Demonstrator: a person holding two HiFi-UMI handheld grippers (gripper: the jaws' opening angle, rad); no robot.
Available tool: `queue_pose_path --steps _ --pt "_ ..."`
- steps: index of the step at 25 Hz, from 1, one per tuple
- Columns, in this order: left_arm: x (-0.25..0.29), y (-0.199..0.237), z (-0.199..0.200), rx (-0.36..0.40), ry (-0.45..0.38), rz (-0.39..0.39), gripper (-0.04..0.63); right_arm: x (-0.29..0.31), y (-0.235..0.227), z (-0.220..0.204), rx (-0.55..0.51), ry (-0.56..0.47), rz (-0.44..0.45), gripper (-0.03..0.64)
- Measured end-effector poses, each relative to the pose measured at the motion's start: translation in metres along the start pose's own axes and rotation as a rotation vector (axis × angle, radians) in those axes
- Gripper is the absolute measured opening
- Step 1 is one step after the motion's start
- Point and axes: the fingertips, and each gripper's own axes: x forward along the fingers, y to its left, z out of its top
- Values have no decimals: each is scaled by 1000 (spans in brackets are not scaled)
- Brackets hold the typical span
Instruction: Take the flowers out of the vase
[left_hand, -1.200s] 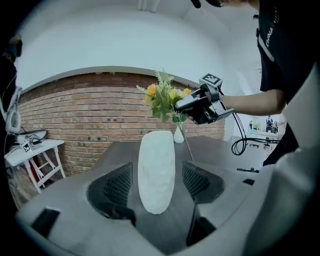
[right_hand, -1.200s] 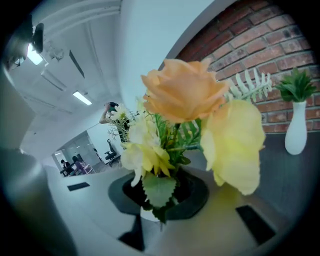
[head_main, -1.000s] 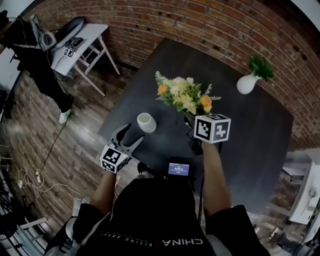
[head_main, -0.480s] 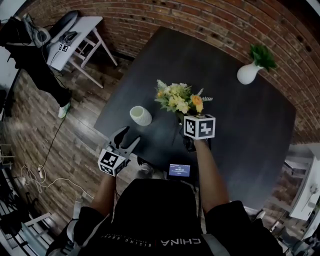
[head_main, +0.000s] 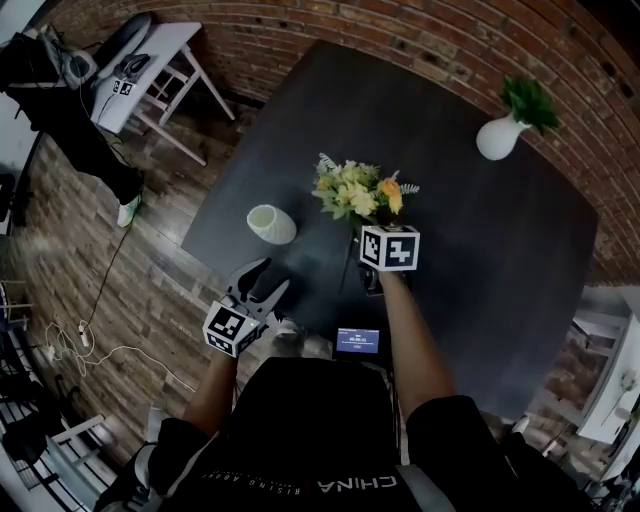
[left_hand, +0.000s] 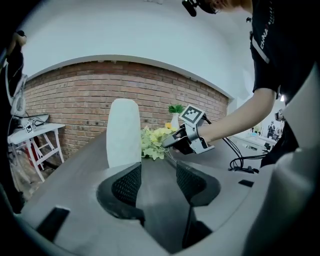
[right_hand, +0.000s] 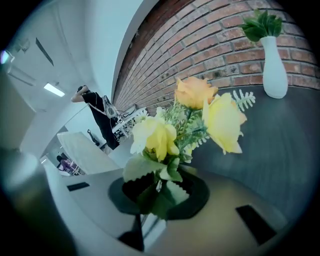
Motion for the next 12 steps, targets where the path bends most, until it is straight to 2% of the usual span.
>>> queue_pose_path --steps 12 --pt "7 -4 3 0 0 1 227 7 0 -3 -25 3 5 66"
